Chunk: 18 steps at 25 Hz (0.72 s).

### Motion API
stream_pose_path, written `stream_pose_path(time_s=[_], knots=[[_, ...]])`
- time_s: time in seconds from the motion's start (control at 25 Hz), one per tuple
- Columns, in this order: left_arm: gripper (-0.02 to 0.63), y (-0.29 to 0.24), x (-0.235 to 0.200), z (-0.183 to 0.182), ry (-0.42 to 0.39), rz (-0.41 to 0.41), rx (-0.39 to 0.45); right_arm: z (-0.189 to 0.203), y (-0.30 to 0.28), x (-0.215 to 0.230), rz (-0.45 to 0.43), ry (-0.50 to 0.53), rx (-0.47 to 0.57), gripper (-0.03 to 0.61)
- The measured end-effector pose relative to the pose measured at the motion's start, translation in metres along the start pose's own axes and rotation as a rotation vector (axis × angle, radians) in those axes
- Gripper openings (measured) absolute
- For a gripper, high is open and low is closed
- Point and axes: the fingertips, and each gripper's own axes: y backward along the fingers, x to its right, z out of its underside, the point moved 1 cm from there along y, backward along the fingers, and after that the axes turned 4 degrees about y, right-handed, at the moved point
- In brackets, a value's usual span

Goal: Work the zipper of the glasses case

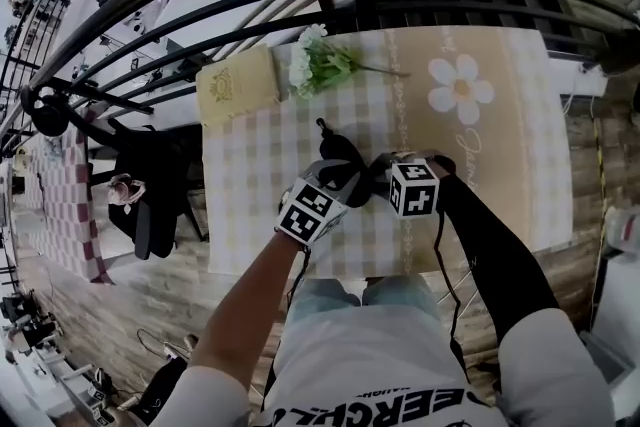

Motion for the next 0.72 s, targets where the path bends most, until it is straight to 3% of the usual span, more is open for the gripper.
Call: stream_pose_path(time_s=[0.12, 0.36, 0.56, 0.72], knots=[[0.055, 0.001, 0.000, 0.001, 0.013, -0.009, 0.031, 0.000, 0.000, -0.003, 0.006, -0.012, 0.004, 0.051], [0.055, 0.003, 0.002, 0.003, -0.031, -0.009, 0.005, 0.001, 0.001, -0.007, 0.036, -0.031, -0.025, 0.036], [0.055, 0.007, 0.002, 0.000, -0.166, 0.027, -0.051, 0.002, 0.002, -0.008, 0.065, -0.057, -0.040, 0.035], [0.055, 0.010, 0.007, 0.009, -0.276, 0.117, -0.129, 0.003, 0.001, -0.008, 0.087, -0.094, -0.052, 0.037]])
